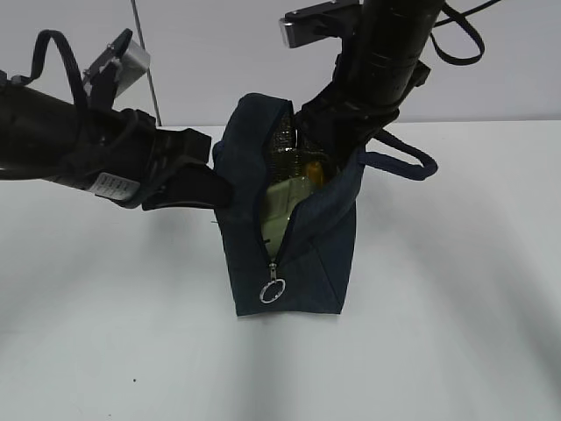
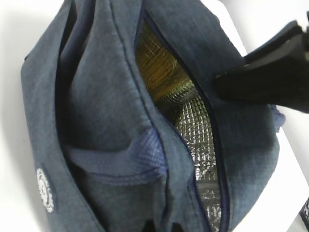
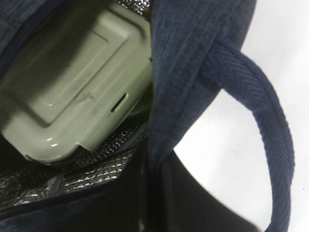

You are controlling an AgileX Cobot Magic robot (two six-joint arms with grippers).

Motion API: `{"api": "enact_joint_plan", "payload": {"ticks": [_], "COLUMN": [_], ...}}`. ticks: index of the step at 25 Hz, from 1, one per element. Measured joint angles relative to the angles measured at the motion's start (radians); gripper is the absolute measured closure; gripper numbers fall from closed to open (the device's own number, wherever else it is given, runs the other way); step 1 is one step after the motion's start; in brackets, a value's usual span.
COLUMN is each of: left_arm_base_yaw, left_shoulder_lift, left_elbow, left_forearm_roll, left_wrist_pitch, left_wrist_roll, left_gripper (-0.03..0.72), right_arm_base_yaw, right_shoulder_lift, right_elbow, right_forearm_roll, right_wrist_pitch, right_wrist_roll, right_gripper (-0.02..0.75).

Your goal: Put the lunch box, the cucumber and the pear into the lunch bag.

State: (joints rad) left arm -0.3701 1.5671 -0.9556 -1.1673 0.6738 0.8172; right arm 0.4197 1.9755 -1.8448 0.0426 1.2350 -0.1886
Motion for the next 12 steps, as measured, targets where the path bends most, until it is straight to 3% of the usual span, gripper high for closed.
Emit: {"api": "enact_joint_plan", "payload": {"ticks": [2, 8, 12], "left_arm_base_yaw": [0.000, 0.000, 0.000], "left_shoulder_lift": [0.007, 0.011, 0.013], "left_elbow": [0.000, 0.000, 0.000], "left_forearm_roll": [-0.010, -0.018, -0.022], "left_wrist_pitch": [0.002, 0.009, 0.011], "left_wrist_roll": [0.000, 0.000, 0.000], "left_gripper": [0.703, 0.703, 0.703], "right_arm_base_yaw": [0.000, 0.000, 0.000], "right_shoulder_lift": [0.000, 0.000, -0.002], "right_elbow": [0.002, 0.002, 0.002], "right_forearm_roll": [0.000, 0.000, 0.004], "right_wrist_pitch": [0.000, 0.000, 0.000], "right_wrist_roll": [-0.007, -0.013, -0.015], "right_gripper": [0.625, 0.301, 0.252]}}
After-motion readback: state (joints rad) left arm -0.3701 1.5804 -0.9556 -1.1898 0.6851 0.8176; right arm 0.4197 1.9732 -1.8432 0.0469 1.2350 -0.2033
